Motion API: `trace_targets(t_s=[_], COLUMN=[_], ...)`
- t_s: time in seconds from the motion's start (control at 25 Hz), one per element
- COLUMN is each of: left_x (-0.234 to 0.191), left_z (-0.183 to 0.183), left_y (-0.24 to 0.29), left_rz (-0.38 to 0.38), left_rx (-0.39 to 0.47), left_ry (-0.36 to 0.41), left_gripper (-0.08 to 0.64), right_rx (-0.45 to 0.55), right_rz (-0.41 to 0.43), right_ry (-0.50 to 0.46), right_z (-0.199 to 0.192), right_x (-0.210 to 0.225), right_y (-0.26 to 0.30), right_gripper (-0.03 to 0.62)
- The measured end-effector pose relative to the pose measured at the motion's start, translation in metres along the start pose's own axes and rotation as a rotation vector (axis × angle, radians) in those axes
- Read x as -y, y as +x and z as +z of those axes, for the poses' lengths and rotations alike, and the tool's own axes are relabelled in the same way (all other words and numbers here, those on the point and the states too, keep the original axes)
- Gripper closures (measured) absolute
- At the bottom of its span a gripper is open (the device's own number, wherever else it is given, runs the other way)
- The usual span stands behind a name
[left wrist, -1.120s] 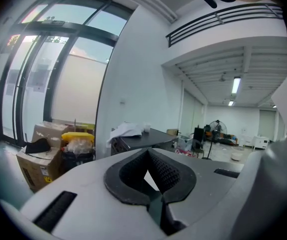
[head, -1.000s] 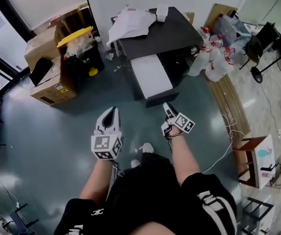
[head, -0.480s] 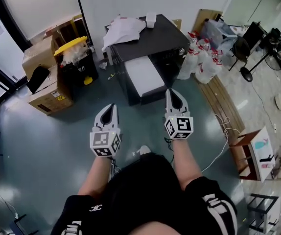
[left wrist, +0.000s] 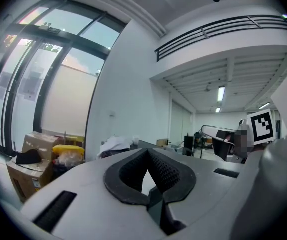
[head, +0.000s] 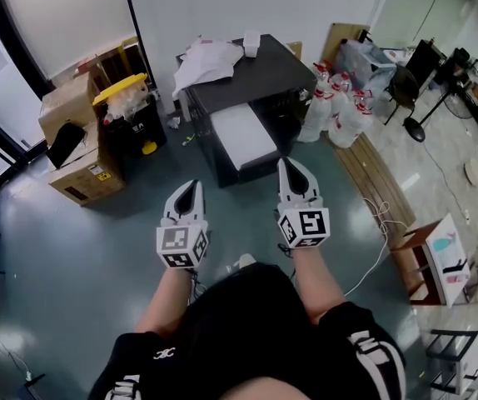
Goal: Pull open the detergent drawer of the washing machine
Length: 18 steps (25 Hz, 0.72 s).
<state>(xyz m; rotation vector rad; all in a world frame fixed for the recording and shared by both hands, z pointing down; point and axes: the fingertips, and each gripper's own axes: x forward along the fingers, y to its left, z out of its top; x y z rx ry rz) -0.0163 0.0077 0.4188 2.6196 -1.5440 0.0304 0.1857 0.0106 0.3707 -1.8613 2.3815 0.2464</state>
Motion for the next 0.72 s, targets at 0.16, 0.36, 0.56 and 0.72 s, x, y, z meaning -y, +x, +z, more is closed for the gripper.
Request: trace_targets(t_s=[0.16, 0.36, 0.56, 0.72], left_x=[-0.002, 0.001, 0.005, 0.007], left_z=[0.002, -0.001, -0.002, -0.001], left_y=[-0.005, -0.010, -0.013, -0.017], left_rz=[0.005, 0.003, 0.004, 0.006], left_rx=[0.007, 0.000, -0.002, 0.000], left_ry=[0.002, 0.004, 0.005, 0.005], left_gripper=[0.557, 0.557, 0.557, 0.557], right_rx=[0.008, 0.009, 0.010, 0.019], right_rz=[-0.014, -0.003, 0.008, 0.013], right_ry=[-0.005, 0.002, -0.007, -0.033], right_z=[0.004, 0.004, 0.005, 0.008], right_x=[-0.004, -0.010, -0.015, -0.021], right_y=[-0.001, -0.004, -0.008, -0.011], right_gripper=[0.591, 0.591, 0.591, 0.591])
